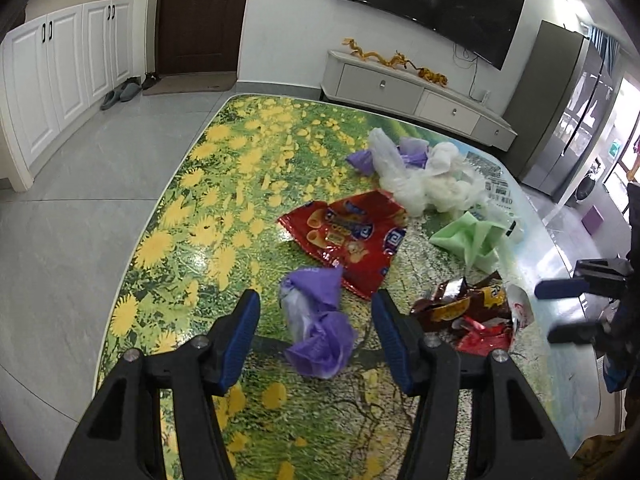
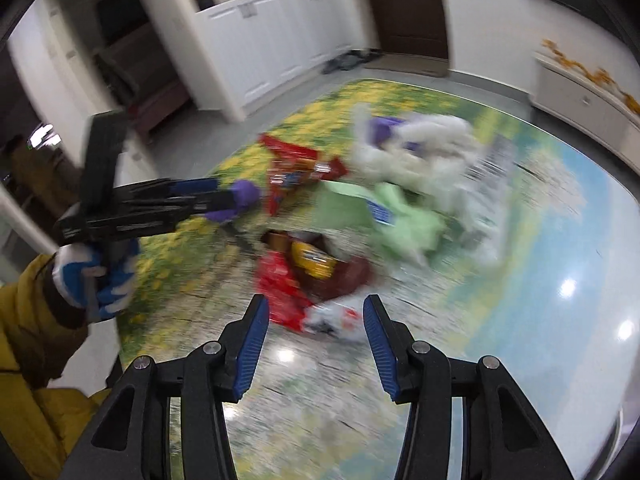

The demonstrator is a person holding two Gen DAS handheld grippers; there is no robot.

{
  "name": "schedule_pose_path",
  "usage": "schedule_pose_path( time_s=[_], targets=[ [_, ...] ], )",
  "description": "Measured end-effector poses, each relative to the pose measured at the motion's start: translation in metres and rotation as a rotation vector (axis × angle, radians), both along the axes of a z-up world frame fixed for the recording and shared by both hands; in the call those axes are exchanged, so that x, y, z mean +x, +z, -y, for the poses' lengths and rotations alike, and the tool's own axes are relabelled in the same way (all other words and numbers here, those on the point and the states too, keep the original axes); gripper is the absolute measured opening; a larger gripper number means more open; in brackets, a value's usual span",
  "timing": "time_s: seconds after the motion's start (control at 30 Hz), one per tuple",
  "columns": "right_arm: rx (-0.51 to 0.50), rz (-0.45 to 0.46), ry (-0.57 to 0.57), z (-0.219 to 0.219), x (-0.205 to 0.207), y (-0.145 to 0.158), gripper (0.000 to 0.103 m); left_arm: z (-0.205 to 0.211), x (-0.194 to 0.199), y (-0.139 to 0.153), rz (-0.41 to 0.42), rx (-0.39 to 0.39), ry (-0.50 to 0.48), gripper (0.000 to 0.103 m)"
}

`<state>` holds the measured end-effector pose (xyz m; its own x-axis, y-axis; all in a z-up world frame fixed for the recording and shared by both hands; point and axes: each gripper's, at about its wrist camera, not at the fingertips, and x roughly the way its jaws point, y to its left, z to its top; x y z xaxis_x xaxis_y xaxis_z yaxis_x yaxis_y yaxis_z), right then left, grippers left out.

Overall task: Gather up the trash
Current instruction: 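Grasp the red chip bag with the right tool while the left tool grasps the purple bag, then carry the red chip bag and purple bag to the bin and release both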

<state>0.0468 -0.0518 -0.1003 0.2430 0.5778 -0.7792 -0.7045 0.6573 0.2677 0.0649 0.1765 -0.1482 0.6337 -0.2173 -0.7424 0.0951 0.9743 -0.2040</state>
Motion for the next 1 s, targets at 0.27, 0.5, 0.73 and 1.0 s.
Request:
schedule_pose_path(
  time_s=[0.27,0.5,0.73,1.0],
  targets=[
    [-0.169,0.037,0.196,-0.055,-0.007,-0.028,0.047,0.0,0.007,-0.013,-0.04,-0.029,-0.036,0.038],
    [-0.246,0.072,0.214,-0.047,-0.014,-0.045,0.03,0.009,0.006,-0.015,-0.042,-0.01,-0.058,0.029],
    [-0.163,0.056,0.162,-0.012,-0.027,-0.034,0.023,0.017,-0.01,-0.003,-0.022,-0.043,-0.055,0.027],
    [0.052,0.078,-0.015,0.066,-0.041,0.004,0.022,0.057,-0.029,0.041,0.032,-0.097,-0.13,0.027]
  ],
)
